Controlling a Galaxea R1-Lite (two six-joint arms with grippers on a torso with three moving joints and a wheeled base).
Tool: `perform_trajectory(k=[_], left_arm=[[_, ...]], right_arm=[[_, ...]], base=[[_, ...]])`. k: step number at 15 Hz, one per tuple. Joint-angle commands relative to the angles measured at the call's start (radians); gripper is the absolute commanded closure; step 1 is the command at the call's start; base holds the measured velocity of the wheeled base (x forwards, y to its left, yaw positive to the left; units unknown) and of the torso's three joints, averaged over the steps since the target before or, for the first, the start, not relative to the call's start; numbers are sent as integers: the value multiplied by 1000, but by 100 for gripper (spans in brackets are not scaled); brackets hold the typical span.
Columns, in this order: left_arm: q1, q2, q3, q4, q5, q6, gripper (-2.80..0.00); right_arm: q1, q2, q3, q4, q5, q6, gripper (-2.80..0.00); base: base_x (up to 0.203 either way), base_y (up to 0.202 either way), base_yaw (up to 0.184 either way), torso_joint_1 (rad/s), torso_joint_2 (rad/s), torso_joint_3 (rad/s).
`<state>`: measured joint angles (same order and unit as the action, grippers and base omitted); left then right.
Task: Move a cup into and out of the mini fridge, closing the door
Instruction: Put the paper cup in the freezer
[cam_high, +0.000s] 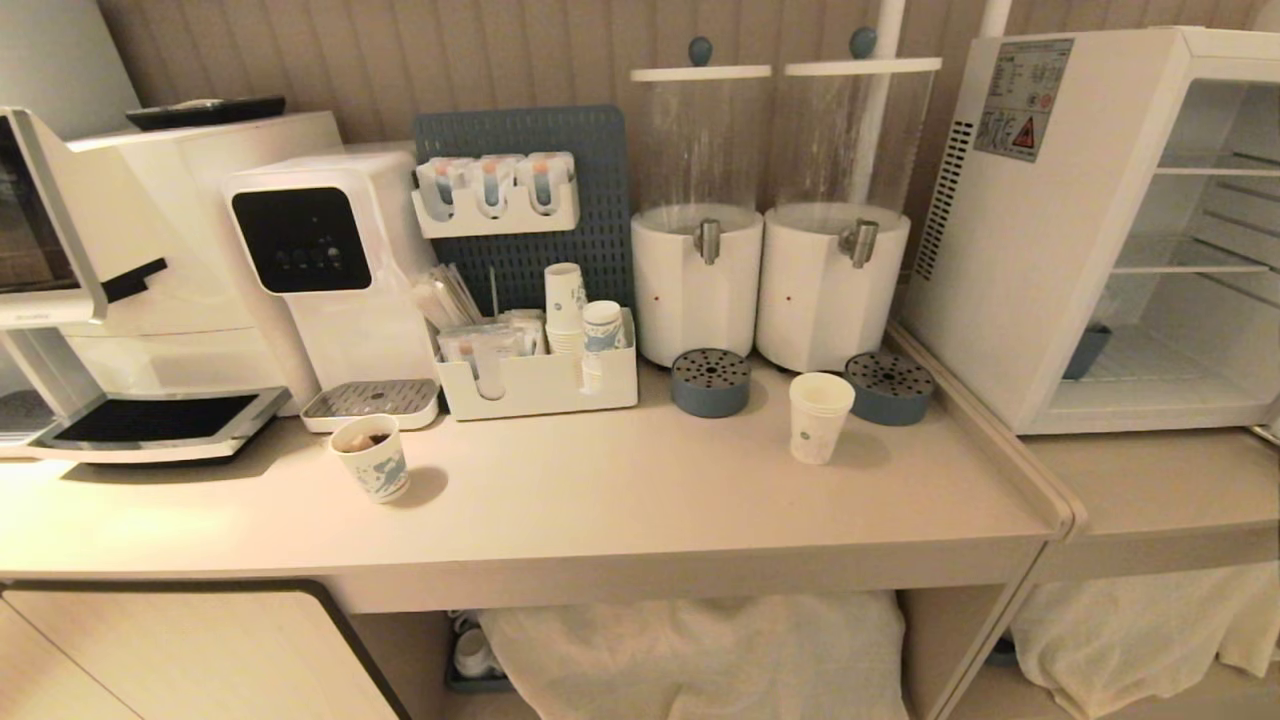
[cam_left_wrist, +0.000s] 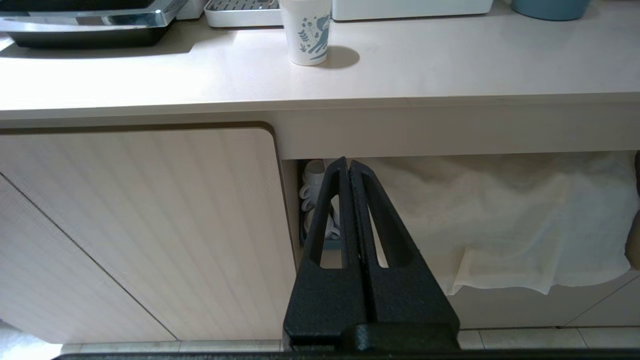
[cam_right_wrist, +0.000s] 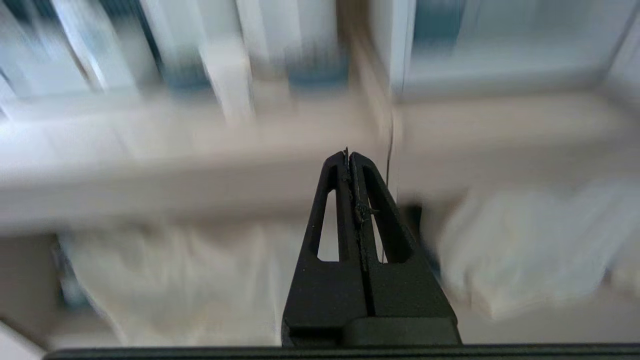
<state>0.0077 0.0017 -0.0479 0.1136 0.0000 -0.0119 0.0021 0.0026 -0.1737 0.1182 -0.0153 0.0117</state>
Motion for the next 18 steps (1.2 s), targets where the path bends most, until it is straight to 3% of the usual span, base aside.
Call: perform_trajectory(k=[1, 3, 6, 10, 13, 15, 16, 18], left_arm=[[1, 0, 0, 1, 0, 1, 0], [1, 0, 0, 0, 0, 0, 0], [0, 0, 0, 0, 0, 0, 0], [0, 0, 0, 0, 0, 0, 0], [1, 0, 0, 0, 0, -1, 0], [1, 0, 0, 1, 0, 0, 0], [1, 0, 0, 0, 0, 0, 0], [0, 0, 0, 0, 0, -7, 0]], right_arm=[[1, 36, -265, 85, 4, 11, 0], [1, 159, -518, 160, 10, 49, 0], [6, 484, -724, 231, 35, 93, 0], [14, 811, -783, 257, 300, 126, 0], [-19, 1104, -775, 155, 372, 150, 0], [-81, 1271, -740, 67, 519, 126, 0], [-135, 1336, -706, 13, 665, 79, 0], [-238, 1486, -617, -124, 930, -108, 0]], base=[[0, 0, 0, 0, 0, 0], [0, 0, 0, 0, 0, 0], [0, 0, 0, 0, 0, 0], [0, 0, 0, 0, 0, 0], [0, 0, 0, 0, 0, 0], [0, 0, 0, 0, 0, 0], [0, 0, 0, 0, 0, 0], [0, 0, 0, 0, 0, 0]])
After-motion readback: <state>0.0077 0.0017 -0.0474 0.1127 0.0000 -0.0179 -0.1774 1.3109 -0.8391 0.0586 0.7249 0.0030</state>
